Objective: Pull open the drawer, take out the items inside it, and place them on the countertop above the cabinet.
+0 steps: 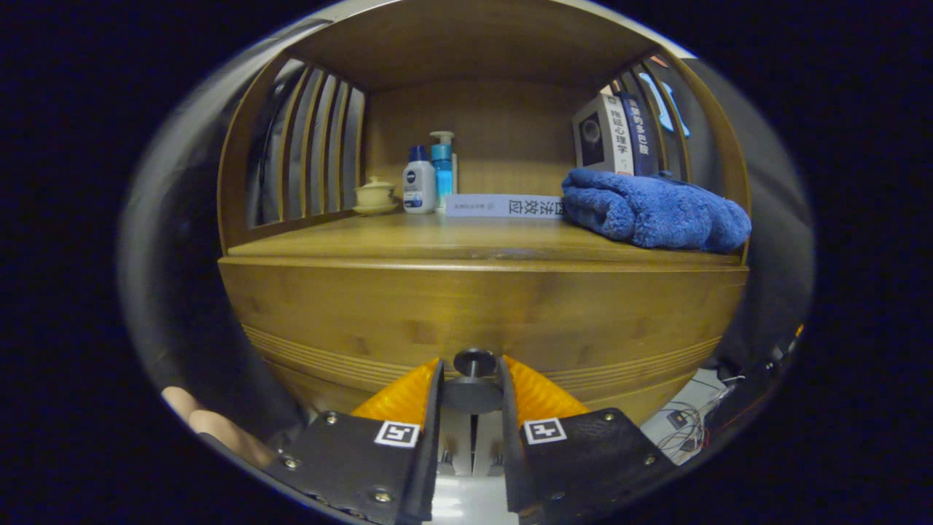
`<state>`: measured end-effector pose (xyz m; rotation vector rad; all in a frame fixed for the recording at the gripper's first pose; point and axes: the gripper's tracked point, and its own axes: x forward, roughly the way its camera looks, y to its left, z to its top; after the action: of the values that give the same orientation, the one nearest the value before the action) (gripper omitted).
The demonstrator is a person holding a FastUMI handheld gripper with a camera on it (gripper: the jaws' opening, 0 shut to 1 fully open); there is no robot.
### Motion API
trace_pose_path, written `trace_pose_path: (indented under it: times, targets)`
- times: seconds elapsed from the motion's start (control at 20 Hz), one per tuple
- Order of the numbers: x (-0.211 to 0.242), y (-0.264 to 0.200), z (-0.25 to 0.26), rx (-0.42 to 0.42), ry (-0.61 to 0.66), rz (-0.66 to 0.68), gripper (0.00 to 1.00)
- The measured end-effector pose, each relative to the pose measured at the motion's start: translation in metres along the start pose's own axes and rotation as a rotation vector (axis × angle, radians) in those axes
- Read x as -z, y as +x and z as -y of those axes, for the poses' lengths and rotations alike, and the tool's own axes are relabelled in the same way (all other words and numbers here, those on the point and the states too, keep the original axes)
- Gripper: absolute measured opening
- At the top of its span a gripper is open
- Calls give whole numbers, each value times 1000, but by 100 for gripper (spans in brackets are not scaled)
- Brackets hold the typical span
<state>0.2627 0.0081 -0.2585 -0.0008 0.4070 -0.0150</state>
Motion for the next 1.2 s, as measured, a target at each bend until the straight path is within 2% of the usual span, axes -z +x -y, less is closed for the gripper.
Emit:
trace_pose_path:
  times: [0.15,0.2,0.25,0.4,0.5,1.2]
  targets:
    - [-2,-7,2,23,83,-5,38]
    - [-3,-21,1,15,100,-9,30]
    - [0,-3,-1,19,106,-11,30]
    - [2,-3,0,29,45,-29,30]
    - [2,-8,1,30,48,-31,30]
    - [41,-120,-1,63,57,-72,30]
